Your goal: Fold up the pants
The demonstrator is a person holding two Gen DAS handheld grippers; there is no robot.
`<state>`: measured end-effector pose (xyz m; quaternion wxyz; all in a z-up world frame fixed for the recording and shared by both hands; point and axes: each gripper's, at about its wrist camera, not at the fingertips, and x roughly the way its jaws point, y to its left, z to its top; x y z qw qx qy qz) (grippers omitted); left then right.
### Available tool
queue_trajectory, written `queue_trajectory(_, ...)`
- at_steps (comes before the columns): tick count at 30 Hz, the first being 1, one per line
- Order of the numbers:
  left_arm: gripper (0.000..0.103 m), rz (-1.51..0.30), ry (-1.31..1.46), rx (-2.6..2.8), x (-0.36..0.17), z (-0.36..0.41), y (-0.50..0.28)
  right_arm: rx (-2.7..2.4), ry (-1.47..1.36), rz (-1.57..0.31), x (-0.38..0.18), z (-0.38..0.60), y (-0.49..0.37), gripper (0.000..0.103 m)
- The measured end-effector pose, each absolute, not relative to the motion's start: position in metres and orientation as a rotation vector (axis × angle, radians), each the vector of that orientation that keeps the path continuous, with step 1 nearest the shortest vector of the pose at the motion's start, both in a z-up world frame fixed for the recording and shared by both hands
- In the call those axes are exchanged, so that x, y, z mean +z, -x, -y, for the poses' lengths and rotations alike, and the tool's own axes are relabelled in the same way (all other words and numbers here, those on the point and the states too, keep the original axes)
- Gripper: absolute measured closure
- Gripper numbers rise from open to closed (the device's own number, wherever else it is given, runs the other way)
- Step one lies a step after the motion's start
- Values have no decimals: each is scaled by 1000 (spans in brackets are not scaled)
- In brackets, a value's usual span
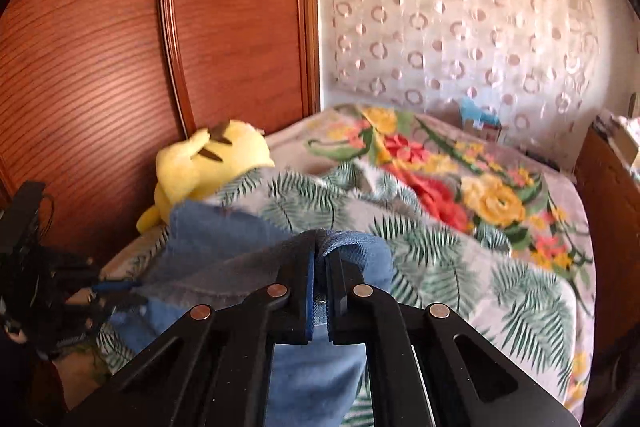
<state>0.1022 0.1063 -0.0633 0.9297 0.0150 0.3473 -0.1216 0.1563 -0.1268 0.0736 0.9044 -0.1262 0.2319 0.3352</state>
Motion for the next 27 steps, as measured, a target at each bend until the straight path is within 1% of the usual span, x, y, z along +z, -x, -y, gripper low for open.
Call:
queue_trajectory(4, 96, -661, -19, -271, -40, -105, -86, 707, 279, -464, 83, 119, -155, 99)
queue_trajectory(9, 96, -635, 0, -268, -30, -111, -65, 771, 293, -488, 91, 92, -168, 99)
queue_trajectory(13, 96, -658, 20, -244, -42, -123, -55, 835, 318, -541, 78, 59, -196, 99)
queue_trajectory(22, 96, -755, 76, -200, -94, -141, -52, 925, 380, -685, 25, -15, -232, 99)
queue_trajectory(27, 95, -779, 92, -190, -106, -147, -53, 917, 396, -724, 8, -43, -245, 99)
